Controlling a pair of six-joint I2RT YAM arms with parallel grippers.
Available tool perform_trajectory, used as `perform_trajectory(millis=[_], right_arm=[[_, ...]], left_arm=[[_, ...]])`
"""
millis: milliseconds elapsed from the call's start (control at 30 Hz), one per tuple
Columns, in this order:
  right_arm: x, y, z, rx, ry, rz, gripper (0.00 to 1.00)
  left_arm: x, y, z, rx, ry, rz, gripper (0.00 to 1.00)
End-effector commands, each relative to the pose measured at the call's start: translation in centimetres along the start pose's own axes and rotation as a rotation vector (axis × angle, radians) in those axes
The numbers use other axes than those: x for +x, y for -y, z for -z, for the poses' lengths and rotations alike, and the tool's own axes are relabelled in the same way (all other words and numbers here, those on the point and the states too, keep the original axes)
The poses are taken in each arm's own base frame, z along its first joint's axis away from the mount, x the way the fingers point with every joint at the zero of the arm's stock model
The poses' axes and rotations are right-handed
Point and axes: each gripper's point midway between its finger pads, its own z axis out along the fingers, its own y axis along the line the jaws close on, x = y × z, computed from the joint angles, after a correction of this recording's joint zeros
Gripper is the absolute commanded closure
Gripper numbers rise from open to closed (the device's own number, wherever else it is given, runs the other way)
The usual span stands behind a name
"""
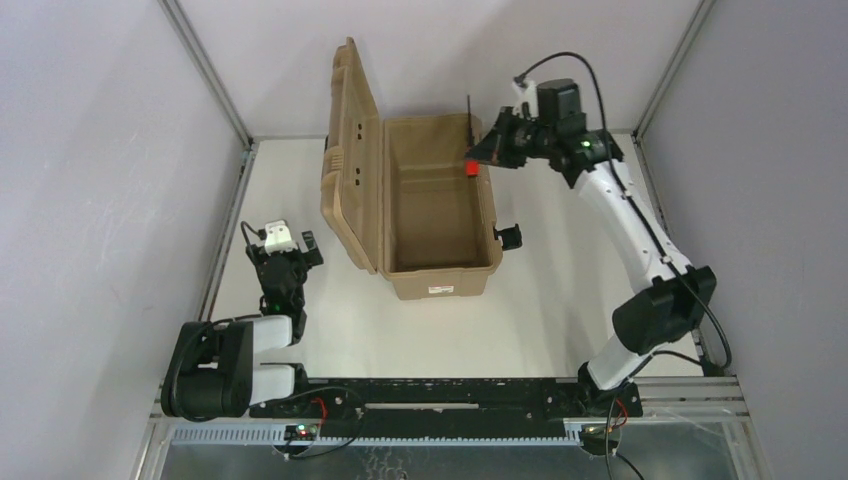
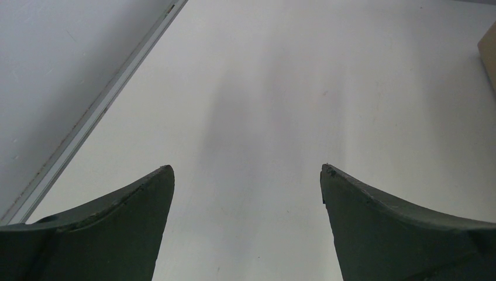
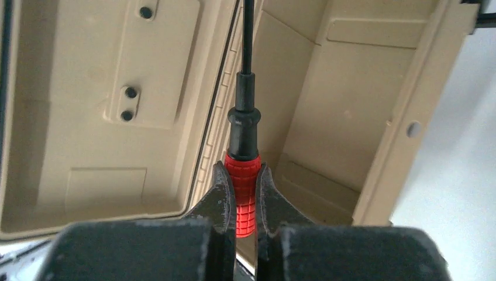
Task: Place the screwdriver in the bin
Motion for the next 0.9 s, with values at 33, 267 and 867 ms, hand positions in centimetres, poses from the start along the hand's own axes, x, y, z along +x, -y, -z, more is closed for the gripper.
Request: perform_trajectory(millis=[33,267,867], right_arm=[[-0.4,-0.7,-5.4,0.076,0.056,-0.021,0.96],[4.7,5.0,-14.0,0.399,-0.023,0.006,0.93],[11.2,9.3,-19.0,0.61,-0.149,0.108,0.42]], left_arm=[[-3.8,0.2,-0.9,0.001,0.117,0.024,0.0],[-3.8,0.2,-0.9,0.0,0.116,0.024,0.0],[-3.8,0.2,-0.9,0.0,0.117,0.024,0.0]])
